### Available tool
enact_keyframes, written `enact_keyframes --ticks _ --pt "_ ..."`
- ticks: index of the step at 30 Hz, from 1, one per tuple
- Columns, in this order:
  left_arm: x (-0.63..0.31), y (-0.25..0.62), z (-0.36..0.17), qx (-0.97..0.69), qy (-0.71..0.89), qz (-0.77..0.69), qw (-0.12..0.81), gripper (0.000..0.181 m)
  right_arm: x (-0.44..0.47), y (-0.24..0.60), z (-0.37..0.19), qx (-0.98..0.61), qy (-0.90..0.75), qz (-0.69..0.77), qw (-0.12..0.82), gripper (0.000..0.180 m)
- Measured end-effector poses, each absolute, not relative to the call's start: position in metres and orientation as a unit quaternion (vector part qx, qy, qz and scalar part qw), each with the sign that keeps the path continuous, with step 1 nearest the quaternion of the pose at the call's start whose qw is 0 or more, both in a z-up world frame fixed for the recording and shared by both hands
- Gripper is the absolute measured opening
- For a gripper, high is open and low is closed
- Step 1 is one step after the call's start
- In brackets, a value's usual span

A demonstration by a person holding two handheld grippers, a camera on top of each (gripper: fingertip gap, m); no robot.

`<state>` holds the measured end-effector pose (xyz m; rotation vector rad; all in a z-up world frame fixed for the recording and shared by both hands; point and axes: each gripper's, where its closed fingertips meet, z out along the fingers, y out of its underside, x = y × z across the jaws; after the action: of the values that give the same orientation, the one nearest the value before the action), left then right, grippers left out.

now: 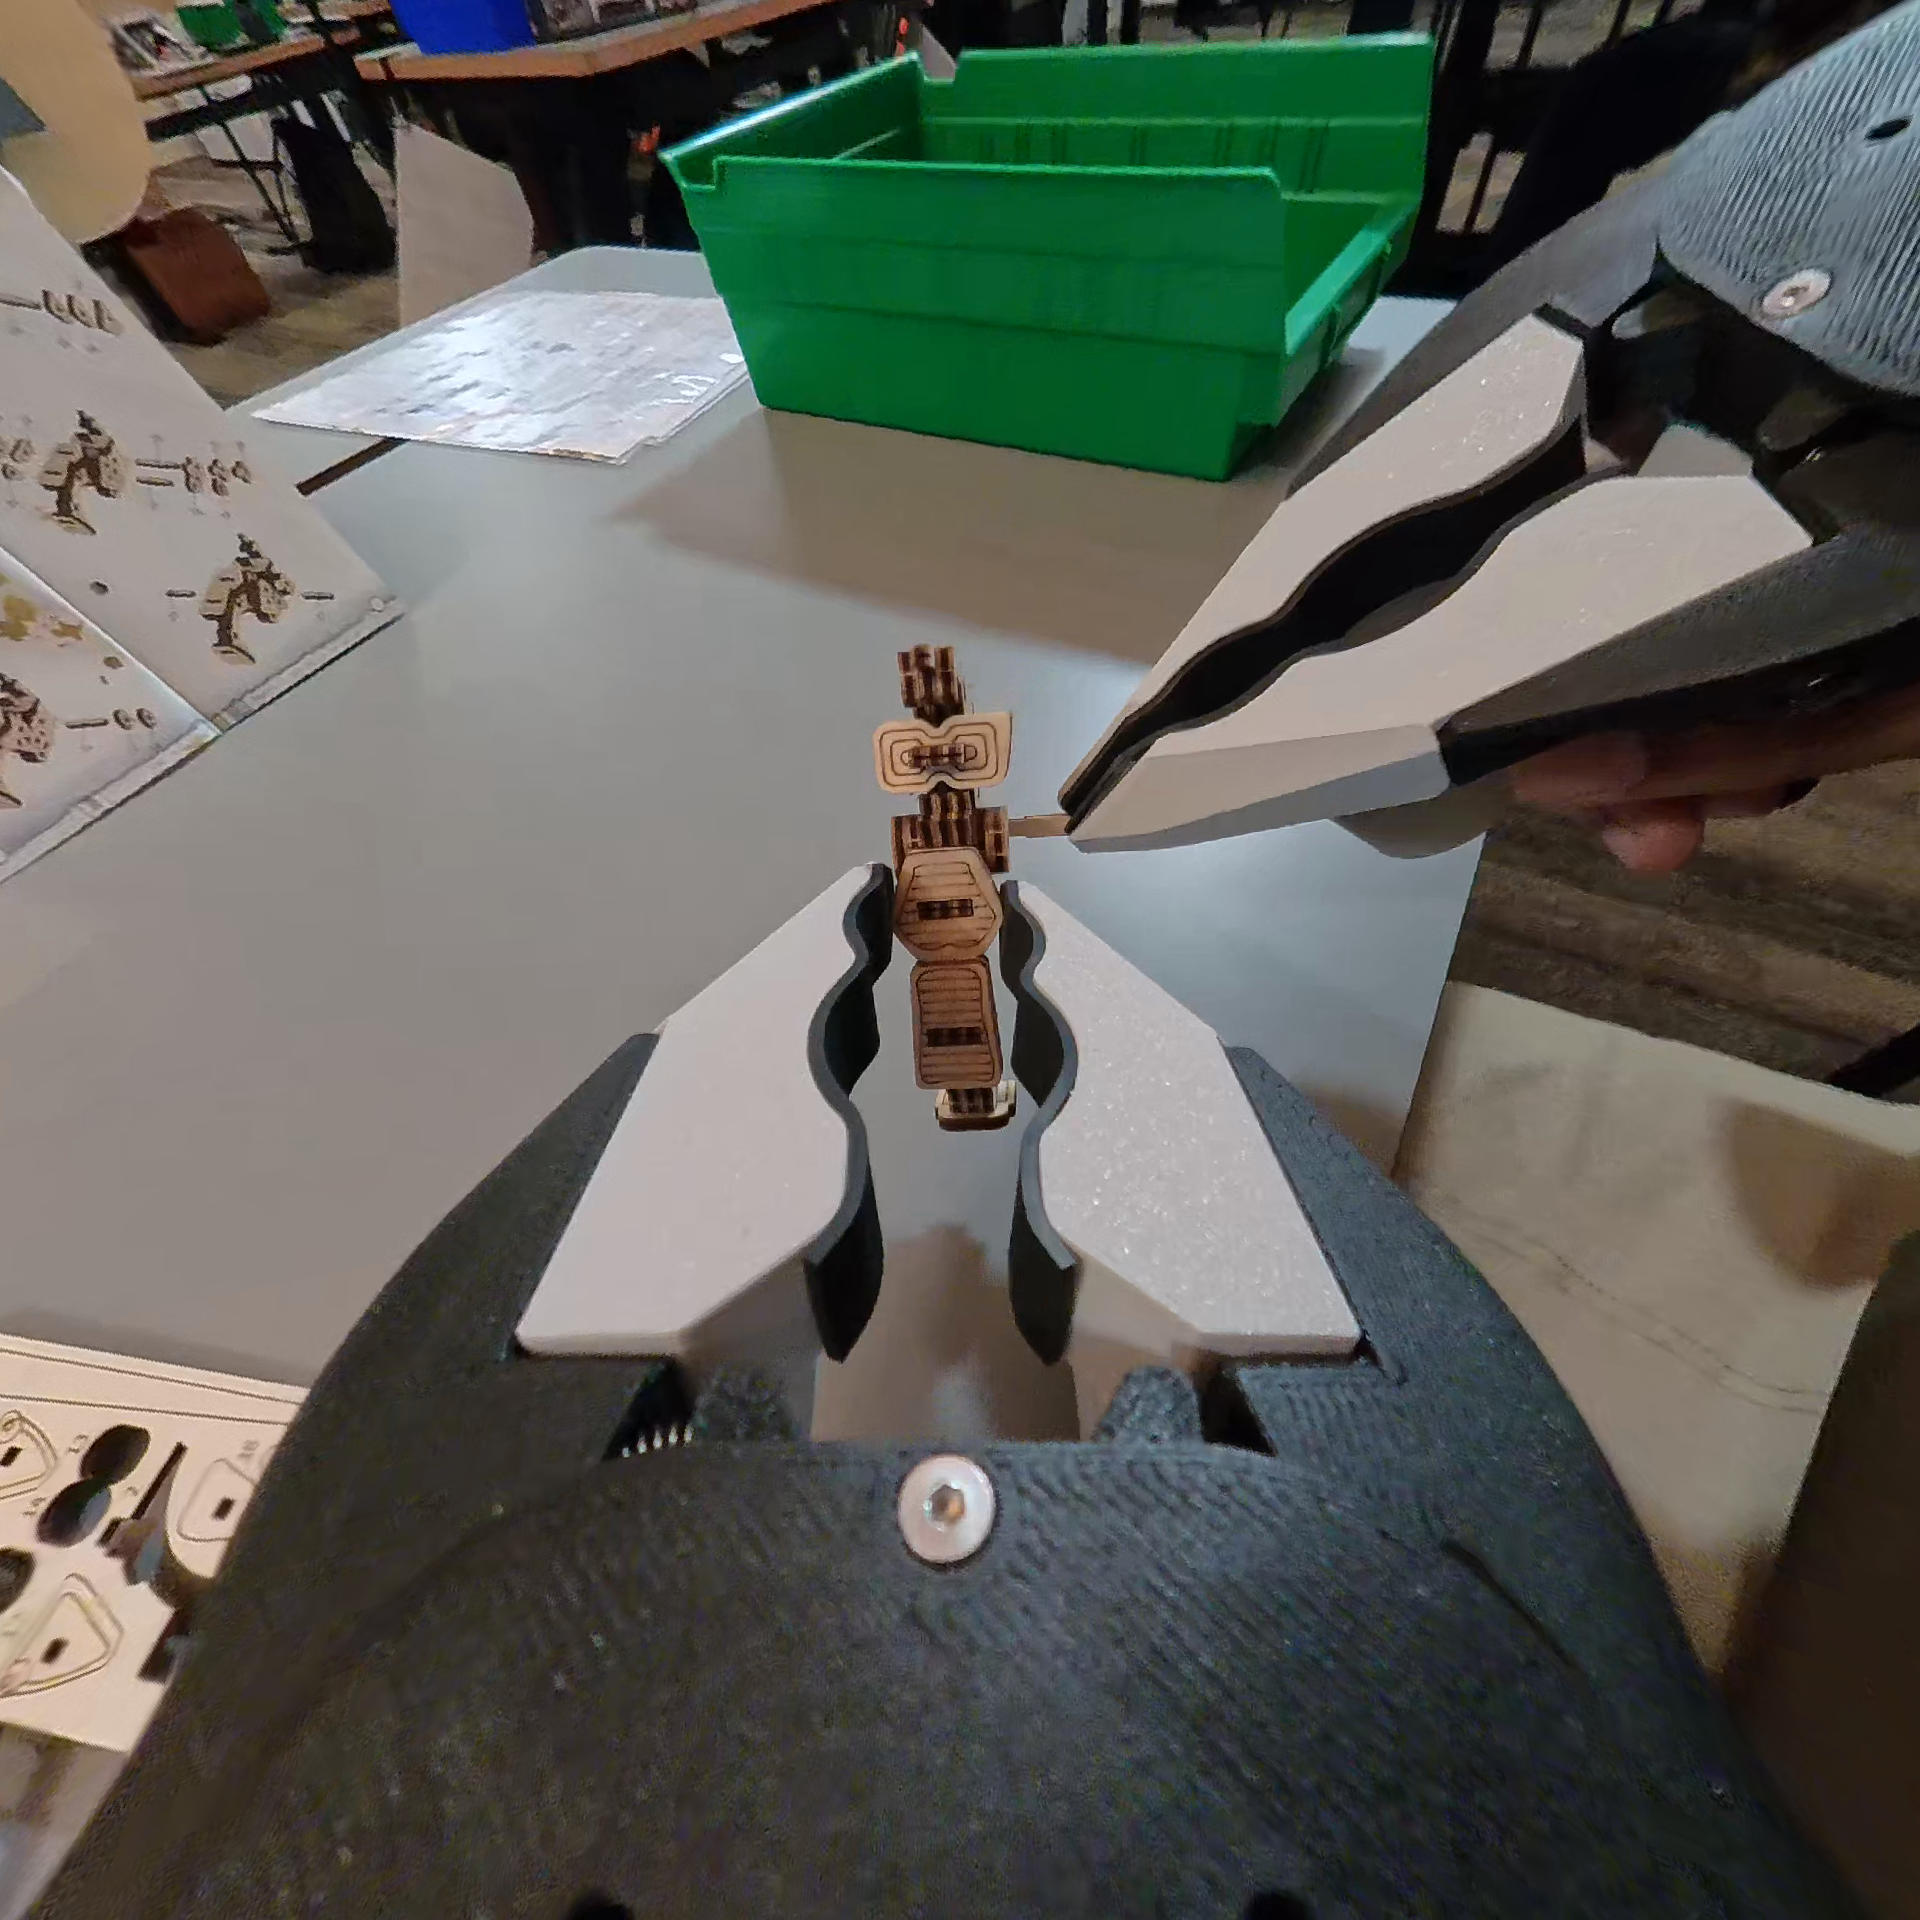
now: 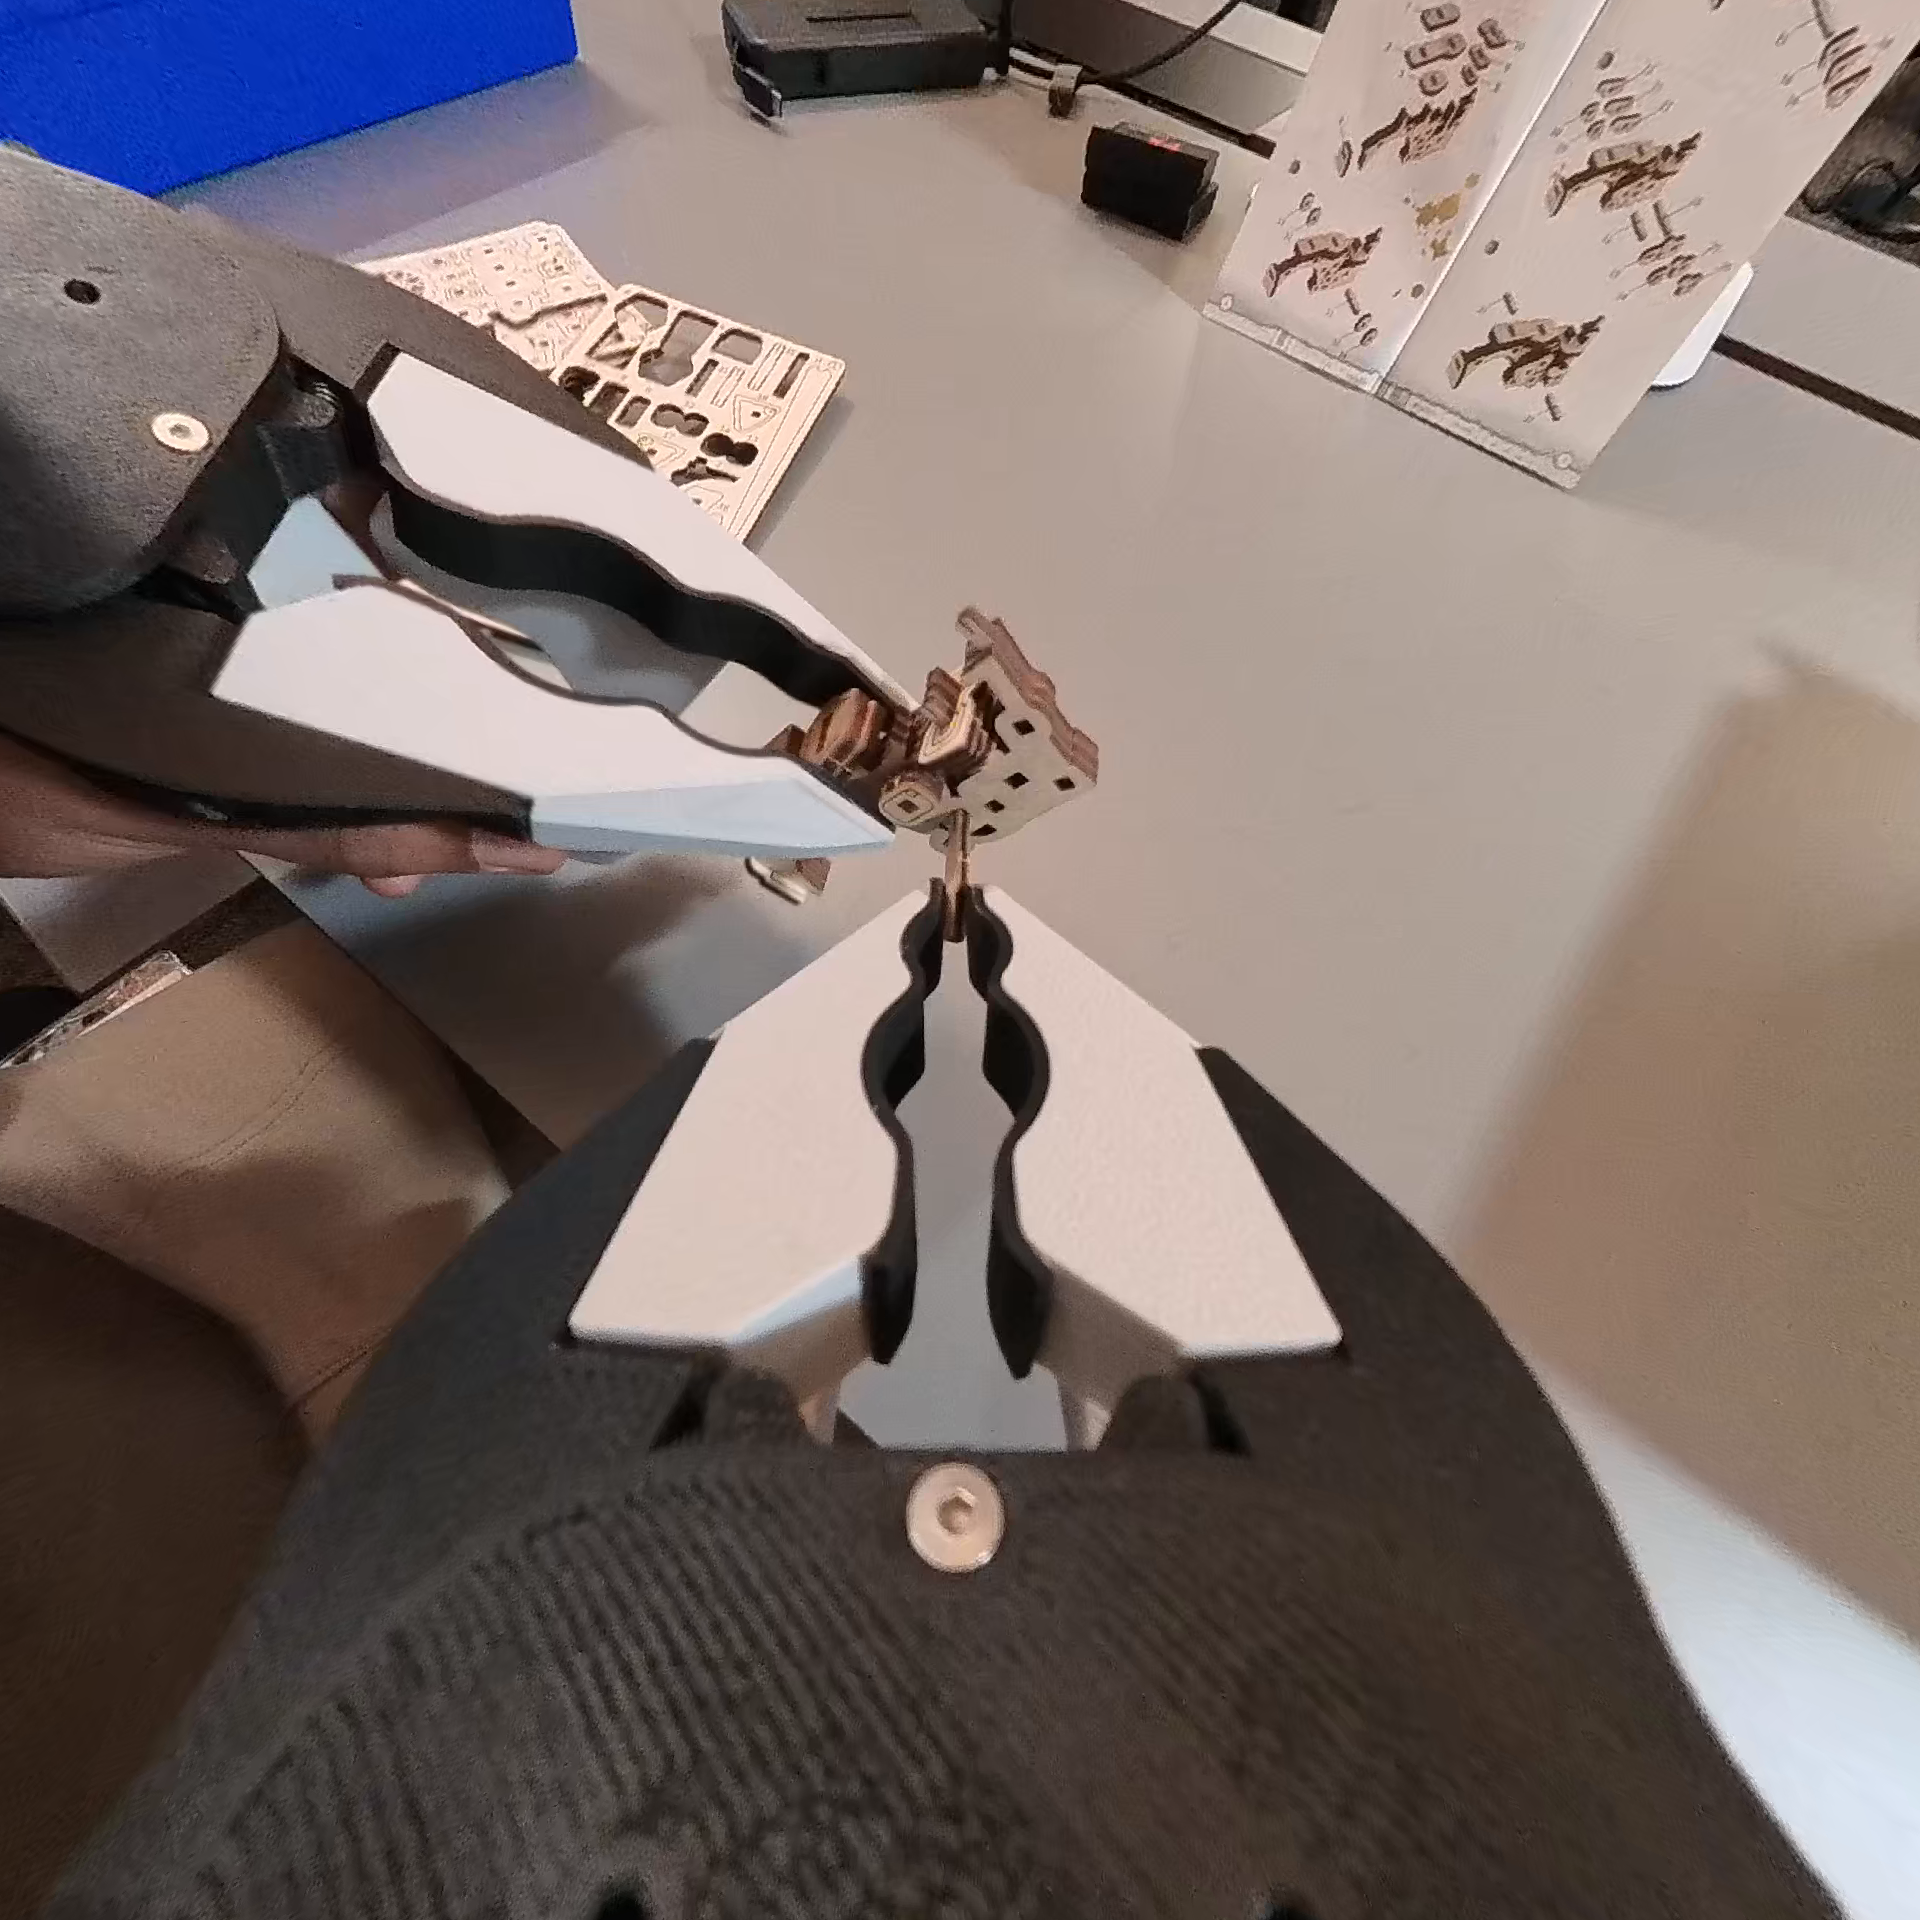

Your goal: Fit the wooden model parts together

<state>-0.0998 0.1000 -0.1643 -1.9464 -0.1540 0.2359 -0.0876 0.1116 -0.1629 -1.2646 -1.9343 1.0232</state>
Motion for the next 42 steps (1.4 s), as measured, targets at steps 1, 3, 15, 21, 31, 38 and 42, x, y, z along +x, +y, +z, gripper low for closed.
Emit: enact_keyframes --ticks 1,3,15,21,31,38,42 --pt "-0.100 0.100 -0.166 -0.828 -0.058 0.107 0.548 0.017 -0.087 0.112 -0.164 -0.478 -0.731 0.383 0.300 0.002" --pt "-0.099 0.100 -0.171 -0.835 -0.044 0.121 0.534 0.018 -0.087 0.112 -0.170 -0.483 -0.735 0.375 0.293 0.002" --pt "-0.097 0.102 -0.182 -0.853 -0.015 0.139 0.502 0.018 -0.087 0.113 -0.184 -0.518 -0.718 0.408 0.223 0.002" --pt "-0.095 0.102 -0.183 -0.856 -0.013 0.127 0.501 0.018 -0.087 0.110 -0.182 -0.513 -0.713 0.423 0.222 0.002" --pt "-0.102 0.096 -0.150 -0.753 -0.171 -0.149 0.618 0.017 -0.087 0.107 -0.143 -0.440 -0.663 0.551 0.251 0.035" --pt "-0.099 0.095 -0.131 -0.645 -0.223 -0.331 0.651 0.017 -0.078 0.111 -0.119 -0.439 -0.591 0.661 0.145 0.042" --pt "-0.087 0.098 -0.130 -0.655 -0.196 -0.338 0.646 0.017 -0.077 0.112 -0.118 -0.450 -0.559 0.691 0.083 0.043"
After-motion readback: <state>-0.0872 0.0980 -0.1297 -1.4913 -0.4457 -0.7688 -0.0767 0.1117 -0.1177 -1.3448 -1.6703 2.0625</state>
